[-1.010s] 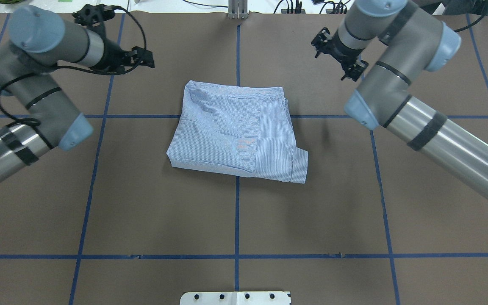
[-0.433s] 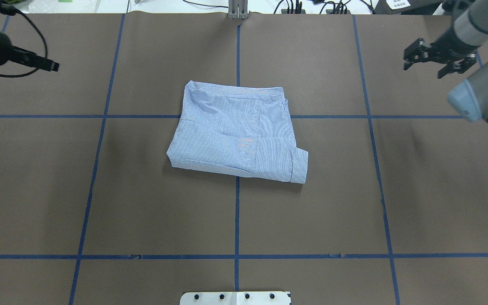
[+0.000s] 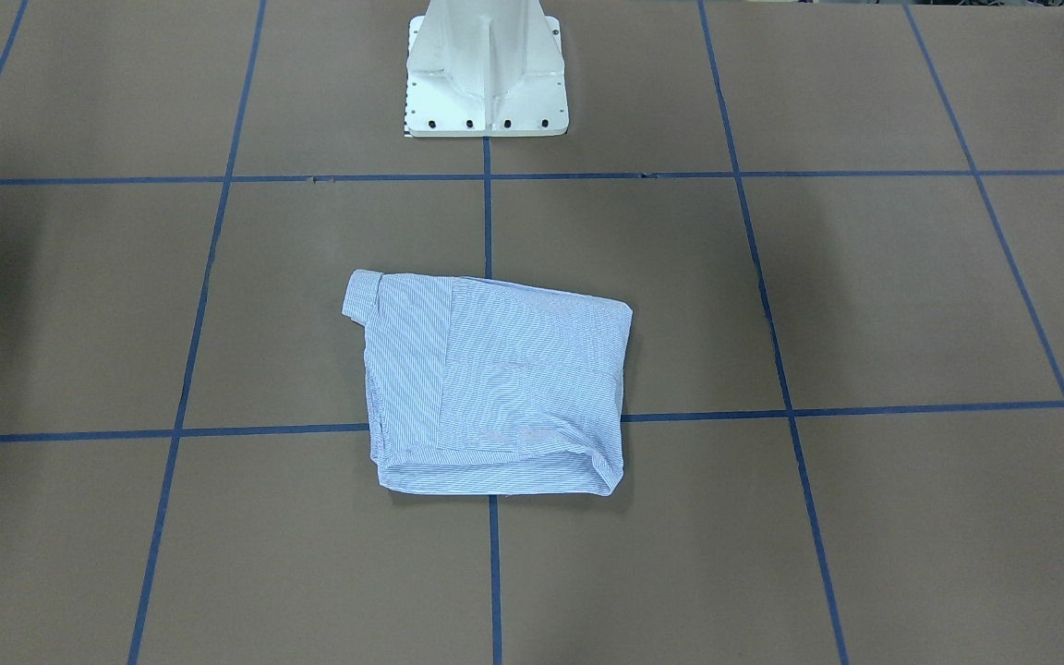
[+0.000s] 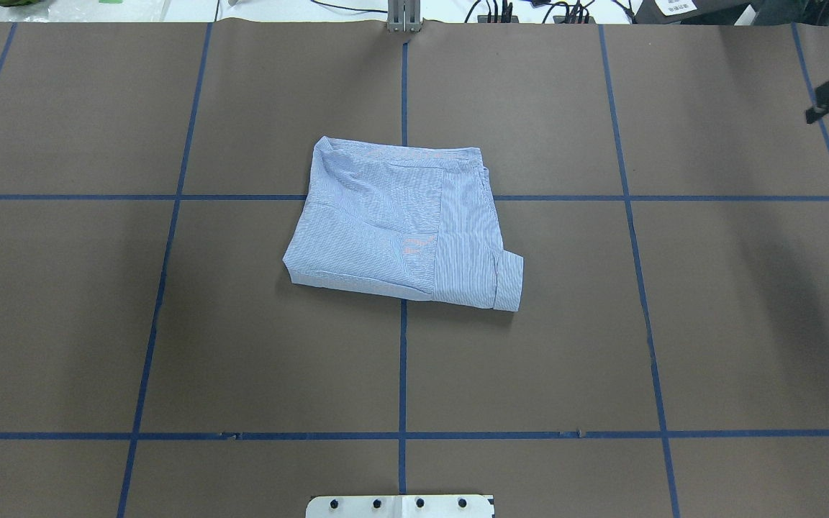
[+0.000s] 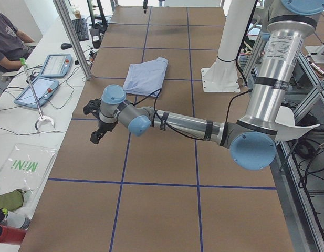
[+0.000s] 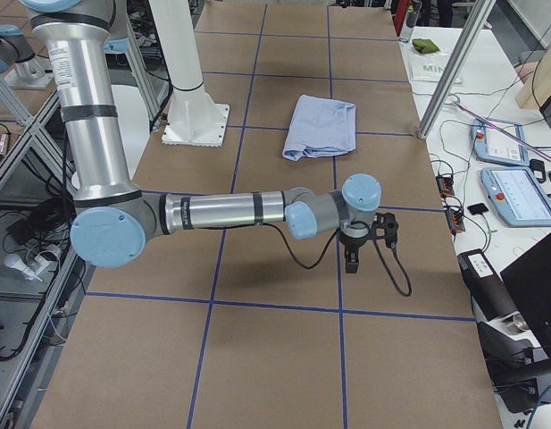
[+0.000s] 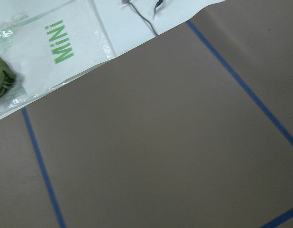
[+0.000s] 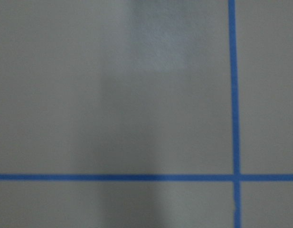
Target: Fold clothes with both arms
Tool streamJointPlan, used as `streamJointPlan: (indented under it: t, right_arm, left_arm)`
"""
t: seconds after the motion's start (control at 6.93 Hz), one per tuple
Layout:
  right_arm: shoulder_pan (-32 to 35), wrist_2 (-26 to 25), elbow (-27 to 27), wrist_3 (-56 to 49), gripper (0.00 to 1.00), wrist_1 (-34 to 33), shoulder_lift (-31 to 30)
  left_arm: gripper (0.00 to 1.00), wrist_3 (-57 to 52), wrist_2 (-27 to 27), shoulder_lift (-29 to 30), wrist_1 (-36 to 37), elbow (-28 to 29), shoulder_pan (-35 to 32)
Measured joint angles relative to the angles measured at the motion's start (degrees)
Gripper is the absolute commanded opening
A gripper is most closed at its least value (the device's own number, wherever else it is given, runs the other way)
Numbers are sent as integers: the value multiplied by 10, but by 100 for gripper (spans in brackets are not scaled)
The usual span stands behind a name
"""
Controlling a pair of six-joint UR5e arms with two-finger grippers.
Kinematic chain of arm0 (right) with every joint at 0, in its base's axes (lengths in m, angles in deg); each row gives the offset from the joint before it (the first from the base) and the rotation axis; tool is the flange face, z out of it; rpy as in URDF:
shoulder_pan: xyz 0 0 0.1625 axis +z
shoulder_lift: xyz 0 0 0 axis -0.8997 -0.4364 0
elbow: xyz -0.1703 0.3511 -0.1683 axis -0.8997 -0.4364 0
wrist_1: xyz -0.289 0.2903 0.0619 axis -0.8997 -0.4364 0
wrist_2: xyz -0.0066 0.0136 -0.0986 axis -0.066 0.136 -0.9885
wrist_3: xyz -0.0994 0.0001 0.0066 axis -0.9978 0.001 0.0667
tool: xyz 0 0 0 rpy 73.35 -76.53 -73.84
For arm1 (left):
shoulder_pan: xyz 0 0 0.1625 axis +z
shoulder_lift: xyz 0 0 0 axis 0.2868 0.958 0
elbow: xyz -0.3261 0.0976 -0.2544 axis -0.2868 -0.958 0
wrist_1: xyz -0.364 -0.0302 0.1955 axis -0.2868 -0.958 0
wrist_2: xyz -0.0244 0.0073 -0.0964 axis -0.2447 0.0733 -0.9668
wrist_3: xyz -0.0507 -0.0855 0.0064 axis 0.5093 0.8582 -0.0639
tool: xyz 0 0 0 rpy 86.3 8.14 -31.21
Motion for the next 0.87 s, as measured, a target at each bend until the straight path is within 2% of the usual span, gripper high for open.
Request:
streamJointPlan:
  t: [0.14, 0.29, 0.58, 0.87]
  right_arm:
    - [24, 9, 12, -73, 100, -28, -32]
    - [49, 17, 38, -116, 100, -87, -44]
    - [78, 17, 75, -158, 100, -175, -42]
    - [83, 14, 81, -167, 100, -192, -42]
  left_arm:
    - [99, -47, -16, 0, 63, -3, -38]
    - [99, -81, -22, -1, 106, 2, -65]
    - [99, -110, -26, -16, 131, 9, -88]
    - [99, -102, -27, -37, 129, 3, -90]
